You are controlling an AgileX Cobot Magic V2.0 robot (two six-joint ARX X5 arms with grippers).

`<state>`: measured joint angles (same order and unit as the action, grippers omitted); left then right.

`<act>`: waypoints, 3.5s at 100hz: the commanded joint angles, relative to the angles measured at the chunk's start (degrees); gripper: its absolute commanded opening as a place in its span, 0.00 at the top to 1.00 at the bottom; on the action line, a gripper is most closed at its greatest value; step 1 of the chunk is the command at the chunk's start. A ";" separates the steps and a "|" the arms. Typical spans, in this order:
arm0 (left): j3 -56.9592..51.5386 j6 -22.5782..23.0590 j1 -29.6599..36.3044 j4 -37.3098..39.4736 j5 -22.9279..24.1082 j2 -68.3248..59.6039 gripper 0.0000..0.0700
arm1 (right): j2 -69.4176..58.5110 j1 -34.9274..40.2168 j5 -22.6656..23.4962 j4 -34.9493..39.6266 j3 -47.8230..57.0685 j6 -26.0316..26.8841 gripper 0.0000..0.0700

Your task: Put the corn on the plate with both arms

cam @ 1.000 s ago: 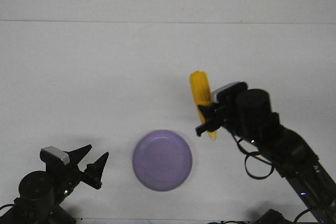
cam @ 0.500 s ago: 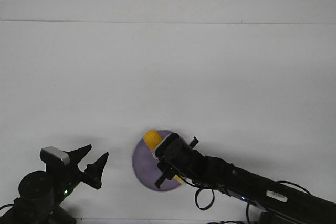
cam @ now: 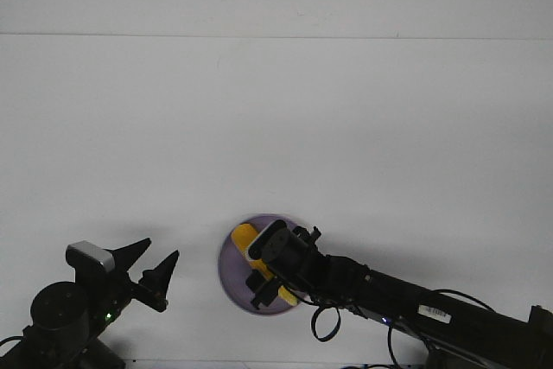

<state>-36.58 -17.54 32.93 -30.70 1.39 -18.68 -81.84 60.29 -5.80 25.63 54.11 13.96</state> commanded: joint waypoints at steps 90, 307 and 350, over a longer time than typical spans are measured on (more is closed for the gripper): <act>-0.20 1.53 0.46 3.37 1.99 -0.13 0.99 | 54.21 -4.44 -27.04 15.17 -5.79 -6.25 1.00; 35.78 19.89 -33.24 33.44 3.13 18.51 0.98 | 54.51 -4.44 -27.21 13.40 -6.64 -5.66 0.98; 35.78 19.89 -33.24 33.44 3.13 18.51 0.98 | 54.51 -8.09 -27.56 13.25 -6.69 -9.11 0.98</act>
<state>-1.98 2.02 -0.16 2.20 4.56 -0.25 -27.14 54.15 -32.75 39.33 46.87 7.53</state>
